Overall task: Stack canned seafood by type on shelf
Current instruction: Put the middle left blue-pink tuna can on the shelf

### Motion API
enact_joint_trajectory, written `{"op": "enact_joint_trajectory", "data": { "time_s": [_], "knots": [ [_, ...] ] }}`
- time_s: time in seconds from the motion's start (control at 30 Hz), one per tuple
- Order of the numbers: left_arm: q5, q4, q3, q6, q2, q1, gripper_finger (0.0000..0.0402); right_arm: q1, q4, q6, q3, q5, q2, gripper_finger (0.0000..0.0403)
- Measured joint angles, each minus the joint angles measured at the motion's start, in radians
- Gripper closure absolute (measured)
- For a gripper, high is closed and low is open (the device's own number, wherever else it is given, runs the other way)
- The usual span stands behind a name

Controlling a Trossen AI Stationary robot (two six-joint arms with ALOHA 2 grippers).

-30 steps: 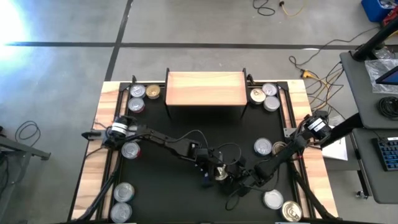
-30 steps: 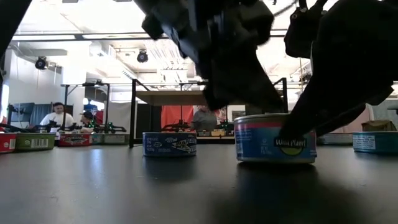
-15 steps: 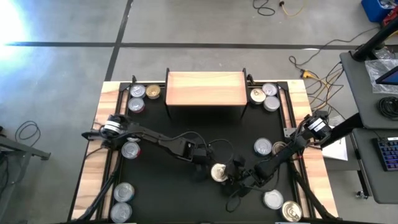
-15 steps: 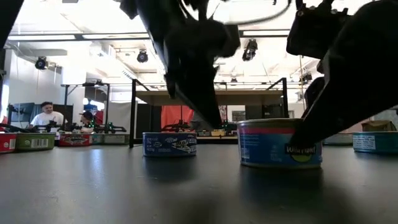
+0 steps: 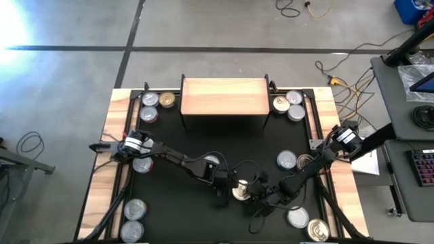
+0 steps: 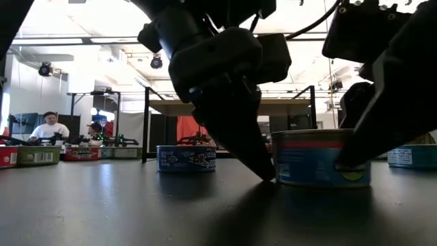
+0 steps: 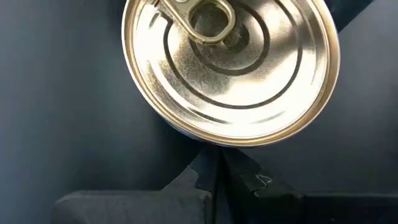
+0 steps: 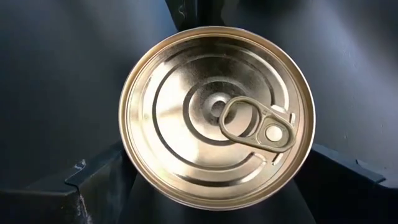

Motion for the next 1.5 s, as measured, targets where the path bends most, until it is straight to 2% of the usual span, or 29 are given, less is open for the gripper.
{"op": "enact_joint_trajectory", "data": {
  "time_s": [0.27,0.53,0.9,1.1,1.3,1.5],
  "knots": [
    [0.004,0.046,0.006,0.034,0.020,0.005,0.0402,0.001,-0.014,0.003,0.002,-0.024,-0.001,0.0021],
    [0.006,0.082,0.010,0.054,0.026,0.006,0.0402,0.002,-0.078,0.154,0.010,-0.114,-0.003,0.0021],
    [0.016,0.094,0.010,0.023,0.027,0.004,0.0402,-0.005,-0.091,0.030,0.008,-0.108,-0.001,0.0021],
    [0.019,0.112,0.010,0.008,0.028,0.005,0.0402,-0.008,-0.096,0.039,0.008,-0.139,0.000,0.0018],
    [0.027,0.146,0.007,0.015,0.029,0.005,0.0402,-0.005,-0.097,0.036,0.010,-0.079,0.002,0.0017],
    [0.075,0.140,0.011,0.056,0.030,0.007,0.0402,-0.008,-0.089,0.002,0.010,-0.089,0.003,0.0023]
  ]
}}
